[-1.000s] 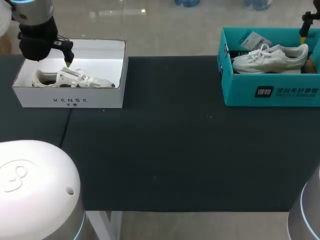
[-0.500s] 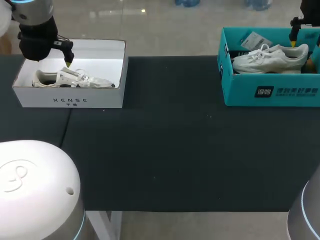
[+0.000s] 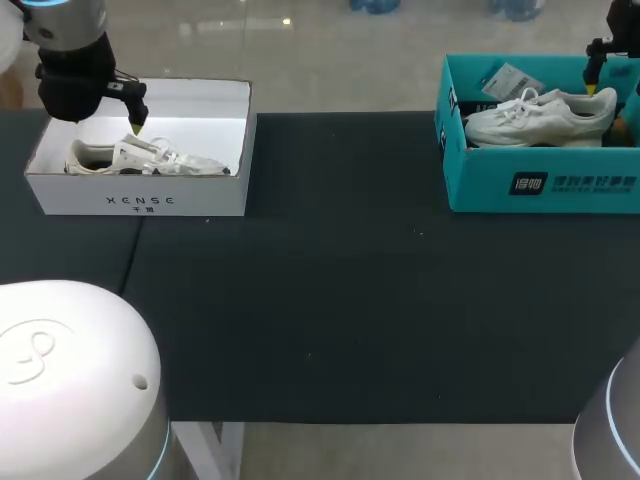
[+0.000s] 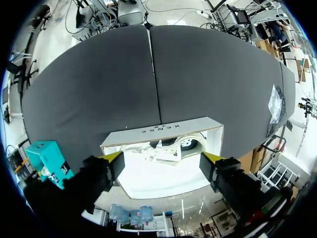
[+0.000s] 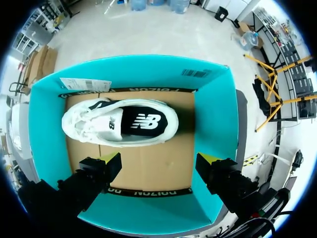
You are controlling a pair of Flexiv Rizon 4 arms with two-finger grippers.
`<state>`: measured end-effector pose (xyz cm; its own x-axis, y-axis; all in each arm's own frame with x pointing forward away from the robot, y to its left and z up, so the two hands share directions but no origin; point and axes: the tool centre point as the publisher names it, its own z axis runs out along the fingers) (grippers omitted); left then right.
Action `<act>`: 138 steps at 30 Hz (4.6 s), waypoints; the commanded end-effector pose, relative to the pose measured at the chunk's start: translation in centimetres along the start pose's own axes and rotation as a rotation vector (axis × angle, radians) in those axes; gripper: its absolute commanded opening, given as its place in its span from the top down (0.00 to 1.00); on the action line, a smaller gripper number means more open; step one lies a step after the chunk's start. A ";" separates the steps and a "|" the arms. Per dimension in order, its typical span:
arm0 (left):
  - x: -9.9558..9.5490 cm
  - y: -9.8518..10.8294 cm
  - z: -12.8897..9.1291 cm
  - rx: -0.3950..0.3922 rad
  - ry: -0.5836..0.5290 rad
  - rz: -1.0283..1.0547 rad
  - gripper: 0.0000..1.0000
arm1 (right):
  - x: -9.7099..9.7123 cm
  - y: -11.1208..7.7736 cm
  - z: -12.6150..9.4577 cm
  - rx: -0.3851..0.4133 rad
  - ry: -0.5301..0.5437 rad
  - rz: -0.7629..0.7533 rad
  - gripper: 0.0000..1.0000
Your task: Take the shoe out of the shoebox, open the shoe tongue, remove and reinsert the insole, then place the shoe into the shoebox
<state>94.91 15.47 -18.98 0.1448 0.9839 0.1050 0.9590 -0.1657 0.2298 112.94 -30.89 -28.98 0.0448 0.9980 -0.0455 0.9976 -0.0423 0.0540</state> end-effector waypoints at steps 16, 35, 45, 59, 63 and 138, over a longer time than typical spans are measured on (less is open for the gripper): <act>0.0 -0.1 0.0 -0.002 0.002 0.001 0.00 | -1.1 3.4 3.3 0.070 0.009 -0.003 0.00; 0.0 -0.1 0.0 -0.002 0.002 0.001 0.00 | -1.7 4.0 5.0 0.098 0.016 -0.002 0.00; 0.0 -0.1 0.0 -0.002 0.002 0.001 0.00 | -1.7 4.4 5.7 0.100 0.018 -0.009 0.46; 0.0 -0.1 0.0 -0.002 0.002 0.001 0.00 | -2.0 4.5 5.9 0.104 0.012 -0.014 0.67; 0.0 -0.1 0.0 -0.002 0.002 0.001 0.00 | -2.3 4.5 5.9 0.101 0.013 -0.008 1.00; 0.0 -0.1 0.0 -0.002 0.002 0.001 0.00 | -6.7 5.4 -24.0 -0.092 0.007 0.030 1.00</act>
<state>94.91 15.48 -18.98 0.1448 0.9839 0.1051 0.9590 -0.1657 0.2297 116.71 -36.61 -4.72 0.0738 0.9966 -0.0371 0.9865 -0.0675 0.1490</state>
